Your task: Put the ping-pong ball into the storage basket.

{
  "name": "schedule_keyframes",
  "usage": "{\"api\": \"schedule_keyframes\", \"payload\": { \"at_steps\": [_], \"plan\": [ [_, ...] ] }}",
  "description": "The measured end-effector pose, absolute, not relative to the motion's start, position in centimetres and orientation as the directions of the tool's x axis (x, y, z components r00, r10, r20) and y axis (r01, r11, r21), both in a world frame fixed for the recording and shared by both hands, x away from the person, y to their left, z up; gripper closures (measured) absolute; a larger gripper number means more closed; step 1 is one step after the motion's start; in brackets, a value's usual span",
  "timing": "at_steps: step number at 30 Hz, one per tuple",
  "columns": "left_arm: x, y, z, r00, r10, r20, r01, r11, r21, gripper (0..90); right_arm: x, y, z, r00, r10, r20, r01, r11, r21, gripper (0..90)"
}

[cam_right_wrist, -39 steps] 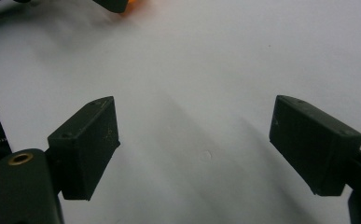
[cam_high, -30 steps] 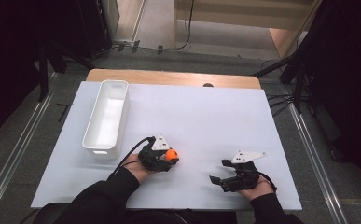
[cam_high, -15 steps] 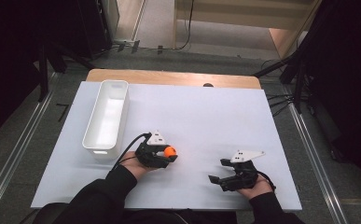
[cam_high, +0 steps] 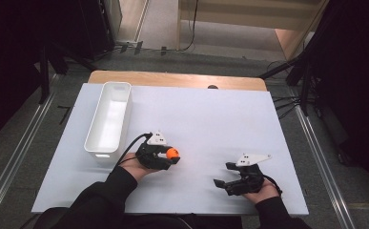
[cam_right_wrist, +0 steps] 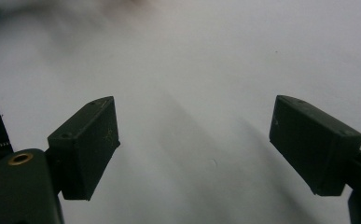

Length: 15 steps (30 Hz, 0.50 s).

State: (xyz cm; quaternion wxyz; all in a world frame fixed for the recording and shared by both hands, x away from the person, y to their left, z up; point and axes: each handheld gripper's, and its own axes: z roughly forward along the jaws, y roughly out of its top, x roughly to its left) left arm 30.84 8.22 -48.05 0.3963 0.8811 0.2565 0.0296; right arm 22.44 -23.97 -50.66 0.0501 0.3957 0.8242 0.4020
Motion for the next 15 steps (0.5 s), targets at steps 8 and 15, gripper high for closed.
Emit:
{"api": "schedule_keyframes", "payload": {
  "at_steps": [8,15],
  "plan": [
    [30.4,8.3,-47.0,0.871,0.460,-0.173,0.428,-0.537,0.727,50.1,22.4,-24.0,-50.6,-0.680,0.694,0.237,0.614,0.362,0.701,14.2],
    [30.4,8.7,-46.3,0.872,0.474,-0.119,0.404,-0.562,0.722,50.1,22.3,-24.1,-50.6,-0.676,0.699,0.234,0.616,0.362,0.700,14.2]
  ]
}}
